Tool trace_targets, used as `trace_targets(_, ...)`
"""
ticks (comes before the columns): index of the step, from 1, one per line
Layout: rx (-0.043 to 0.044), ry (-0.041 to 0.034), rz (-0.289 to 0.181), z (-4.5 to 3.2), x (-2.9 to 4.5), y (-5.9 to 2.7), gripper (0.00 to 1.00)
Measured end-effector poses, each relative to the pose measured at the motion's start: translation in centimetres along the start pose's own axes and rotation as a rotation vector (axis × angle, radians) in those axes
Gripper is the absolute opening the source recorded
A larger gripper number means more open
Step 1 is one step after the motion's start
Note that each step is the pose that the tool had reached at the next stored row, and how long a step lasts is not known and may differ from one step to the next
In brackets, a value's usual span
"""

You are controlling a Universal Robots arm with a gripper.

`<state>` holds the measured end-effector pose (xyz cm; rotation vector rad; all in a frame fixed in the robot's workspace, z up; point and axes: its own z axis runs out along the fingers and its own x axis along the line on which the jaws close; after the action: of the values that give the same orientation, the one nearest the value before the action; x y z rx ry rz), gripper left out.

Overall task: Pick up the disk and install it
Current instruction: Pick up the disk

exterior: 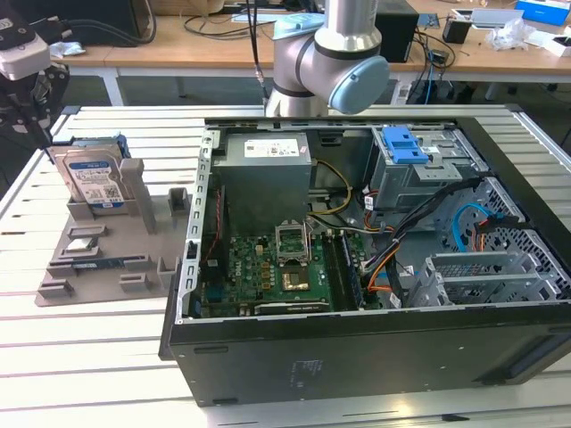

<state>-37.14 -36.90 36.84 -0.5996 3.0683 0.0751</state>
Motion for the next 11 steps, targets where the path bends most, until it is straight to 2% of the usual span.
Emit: trace_targets(11,-0.004,0.0076,-0.172,0.0,0.0,0.0,0.11)
